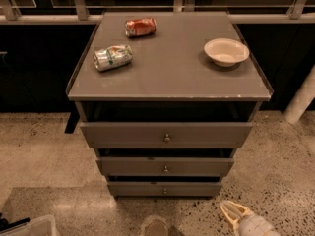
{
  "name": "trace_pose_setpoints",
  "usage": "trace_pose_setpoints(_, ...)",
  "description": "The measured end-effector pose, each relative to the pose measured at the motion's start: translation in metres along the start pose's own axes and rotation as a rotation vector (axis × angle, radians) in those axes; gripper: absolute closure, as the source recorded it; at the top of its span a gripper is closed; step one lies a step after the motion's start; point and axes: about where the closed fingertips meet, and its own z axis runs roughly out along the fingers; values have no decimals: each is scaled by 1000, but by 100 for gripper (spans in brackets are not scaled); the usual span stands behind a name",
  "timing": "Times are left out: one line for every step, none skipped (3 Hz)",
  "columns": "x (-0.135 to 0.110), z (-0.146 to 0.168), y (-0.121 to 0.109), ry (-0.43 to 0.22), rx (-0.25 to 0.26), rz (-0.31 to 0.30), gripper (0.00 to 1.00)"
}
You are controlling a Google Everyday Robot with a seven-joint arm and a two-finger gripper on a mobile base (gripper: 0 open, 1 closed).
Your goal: Open bottom drawer
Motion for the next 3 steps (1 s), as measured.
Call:
trace_pose_setpoints(44,8,-6,21,75,59,100)
trace_pose_setpoints(84,18,-14,48,148,101,100)
trace_pose_setpoints(116,32,-19,72,180,130,100)
